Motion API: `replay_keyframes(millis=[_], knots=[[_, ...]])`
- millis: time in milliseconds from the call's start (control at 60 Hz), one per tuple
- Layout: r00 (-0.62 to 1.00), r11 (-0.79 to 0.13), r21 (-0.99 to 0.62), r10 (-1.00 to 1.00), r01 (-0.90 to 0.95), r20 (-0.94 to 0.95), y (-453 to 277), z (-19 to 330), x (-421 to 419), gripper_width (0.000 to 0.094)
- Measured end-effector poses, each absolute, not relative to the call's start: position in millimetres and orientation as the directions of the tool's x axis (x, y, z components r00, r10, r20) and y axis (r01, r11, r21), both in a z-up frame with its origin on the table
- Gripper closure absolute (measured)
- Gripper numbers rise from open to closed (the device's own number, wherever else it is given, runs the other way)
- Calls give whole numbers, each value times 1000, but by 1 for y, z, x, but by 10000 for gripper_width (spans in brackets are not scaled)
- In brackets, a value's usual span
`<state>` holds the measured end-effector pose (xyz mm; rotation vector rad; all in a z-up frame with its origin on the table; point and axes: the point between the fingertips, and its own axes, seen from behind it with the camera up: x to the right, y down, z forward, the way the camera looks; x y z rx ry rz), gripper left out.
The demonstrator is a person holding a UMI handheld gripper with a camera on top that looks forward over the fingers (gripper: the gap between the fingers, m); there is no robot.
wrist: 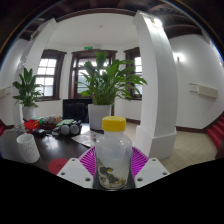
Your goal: Pour water
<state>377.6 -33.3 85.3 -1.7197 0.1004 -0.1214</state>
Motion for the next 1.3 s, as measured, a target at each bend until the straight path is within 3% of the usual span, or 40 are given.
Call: replay_keyframes(millis=[183,417,767,1033,1300], knots=[[989,-189,-978,-99,91,111,-33,90,364,526],[872,-226,-843,75,488,484,-23,102,298,526],[318,-57,-314,221,948,922,4,121,202,526],[-217,44,212,179,976,960,18,126,161,525],[-436,79,428,145,900,888,26,123,142,506]])
